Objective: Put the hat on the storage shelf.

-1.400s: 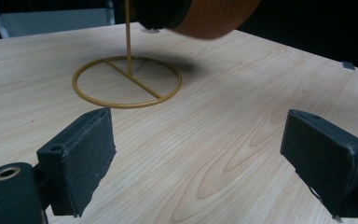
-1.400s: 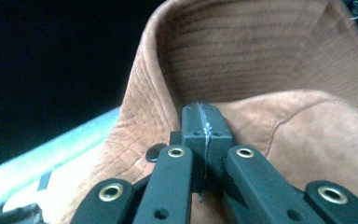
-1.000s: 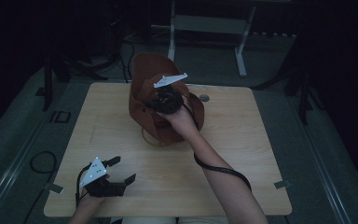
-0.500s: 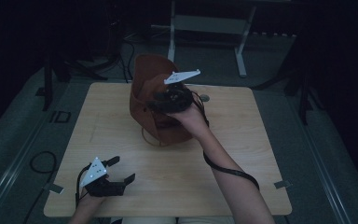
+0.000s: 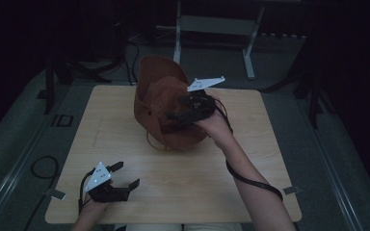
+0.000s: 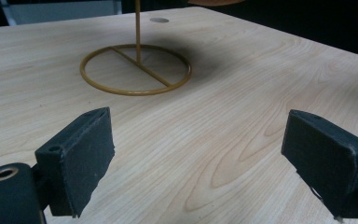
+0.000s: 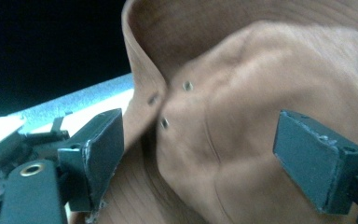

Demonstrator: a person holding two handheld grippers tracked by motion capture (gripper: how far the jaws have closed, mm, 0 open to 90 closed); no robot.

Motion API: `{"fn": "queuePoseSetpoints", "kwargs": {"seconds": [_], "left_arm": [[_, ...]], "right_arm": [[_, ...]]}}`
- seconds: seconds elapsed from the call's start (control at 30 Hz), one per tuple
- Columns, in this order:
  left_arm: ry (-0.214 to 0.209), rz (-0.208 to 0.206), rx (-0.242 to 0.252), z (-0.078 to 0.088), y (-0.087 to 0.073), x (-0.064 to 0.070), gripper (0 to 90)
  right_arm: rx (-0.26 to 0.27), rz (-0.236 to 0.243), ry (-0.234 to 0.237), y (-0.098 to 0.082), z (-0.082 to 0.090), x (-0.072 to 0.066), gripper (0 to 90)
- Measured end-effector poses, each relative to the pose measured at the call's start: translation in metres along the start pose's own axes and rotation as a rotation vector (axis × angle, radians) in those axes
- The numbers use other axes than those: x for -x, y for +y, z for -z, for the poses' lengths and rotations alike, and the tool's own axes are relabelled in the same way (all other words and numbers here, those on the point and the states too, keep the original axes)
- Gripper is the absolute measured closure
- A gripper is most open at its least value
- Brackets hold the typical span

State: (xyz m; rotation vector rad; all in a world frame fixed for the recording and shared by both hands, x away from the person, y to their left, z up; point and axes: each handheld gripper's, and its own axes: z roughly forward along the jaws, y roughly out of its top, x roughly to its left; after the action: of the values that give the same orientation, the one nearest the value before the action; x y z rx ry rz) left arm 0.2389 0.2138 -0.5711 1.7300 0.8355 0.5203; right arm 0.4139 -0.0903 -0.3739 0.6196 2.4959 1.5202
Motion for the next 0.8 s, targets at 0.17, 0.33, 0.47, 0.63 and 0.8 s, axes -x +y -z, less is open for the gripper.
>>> {"fn": "queuePoseSetpoints", "kwargs": {"seconds": [0.17,0.33,0.47,0.63,0.8], "left_arm": [[0.003,0.002,-0.001,0.0,0.0,-0.001,9.9],[0.005,0.003,0.0,0.0,-0.001,-0.001,9.9],[0.005,0.004,-0.005,-0.001,-0.002,-0.001,9.9],[0.005,0.009,-0.008,-0.003,-0.002,-0.002,9.9],[0.003,0.009,-0.012,-0.003,-0.002,-0.002,9.9]], "right_arm": [[-0.015,0.001,-0.032,-0.016,0.013,0.006,17.4],[-0.008,-0.015,-0.065,-0.036,0.028,0.012,17.4],[-0.004,-0.032,-0.08,-0.053,0.043,0.017,17.6],[-0.009,-0.048,-0.105,-0.076,0.059,0.023,17.6],[-0.016,-0.059,-0.128,-0.101,0.071,0.025,17.6]]}}
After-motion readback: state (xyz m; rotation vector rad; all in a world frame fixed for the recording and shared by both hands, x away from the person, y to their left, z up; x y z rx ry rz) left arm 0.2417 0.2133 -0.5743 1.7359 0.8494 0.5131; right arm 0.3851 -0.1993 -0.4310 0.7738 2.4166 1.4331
